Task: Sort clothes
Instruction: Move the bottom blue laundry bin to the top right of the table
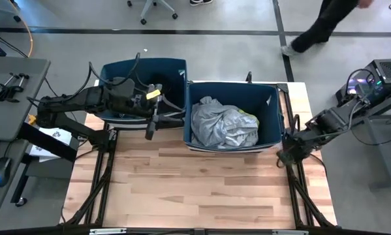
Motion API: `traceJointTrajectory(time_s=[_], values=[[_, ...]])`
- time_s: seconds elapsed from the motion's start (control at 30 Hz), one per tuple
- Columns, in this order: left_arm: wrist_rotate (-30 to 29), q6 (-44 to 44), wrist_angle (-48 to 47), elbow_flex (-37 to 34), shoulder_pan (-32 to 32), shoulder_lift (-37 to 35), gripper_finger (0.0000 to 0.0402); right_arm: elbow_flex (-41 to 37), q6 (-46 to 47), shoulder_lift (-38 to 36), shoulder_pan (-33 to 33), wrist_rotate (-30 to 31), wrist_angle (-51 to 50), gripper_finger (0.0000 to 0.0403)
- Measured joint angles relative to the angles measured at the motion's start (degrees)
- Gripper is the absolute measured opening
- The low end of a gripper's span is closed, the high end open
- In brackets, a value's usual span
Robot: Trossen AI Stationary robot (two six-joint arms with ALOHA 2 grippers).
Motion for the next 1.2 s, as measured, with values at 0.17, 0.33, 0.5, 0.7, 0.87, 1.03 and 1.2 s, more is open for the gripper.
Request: traceJointTrajectory(time_s=[0.17, 0.33, 0.5, 0.7, 0.87, 1.03, 1.2], values=[[-0.8, -2.1, -3.3, 0.0, 0.0, -2.5, 0.0181, 0.6, -21.2, 2.9, 3.4, 8.8, 22.4, 0.0], [-4.1, -2.4, -5.7, 0.0, 0.0, -5.6, 0.0181, 0.7, -50.3, 9.5, 1.7, 28.6, 56.9, 0.0], [-7.0, -0.6, -8.2, 0.0, 0.0, -8.0, 0.0181, 1.6, -60.9, 15.9, -8.5, 29.3, 69.0, 0.0001], [-9.2, 0.0, -13.8, 0.0, 0.0, -9.0, 0.0181, 10.0, -68.7, 24.3, -19.7, 8.2, 61.1, 0.0058], [-9.4, -1.9, -17.0, 0.0, 0.0, -8.7, 0.0181, 20.0, -81.6, 33.5, -24.3, 1.6, 42.7, 0.015], [-9.4, -3.1, -18.3, 0.0, 0.0, -8.3, 0.0181, 30.1, -91.9, 42.8, -23.7, 11.3, 22.2, 0.0181], [-9.4, -3.6, -18.8, 0.0, 0.0, -7.9, 0.0181, 34.8, -90.9, 49.0, -23.4, 9.7, 9.7, 0.0144]])
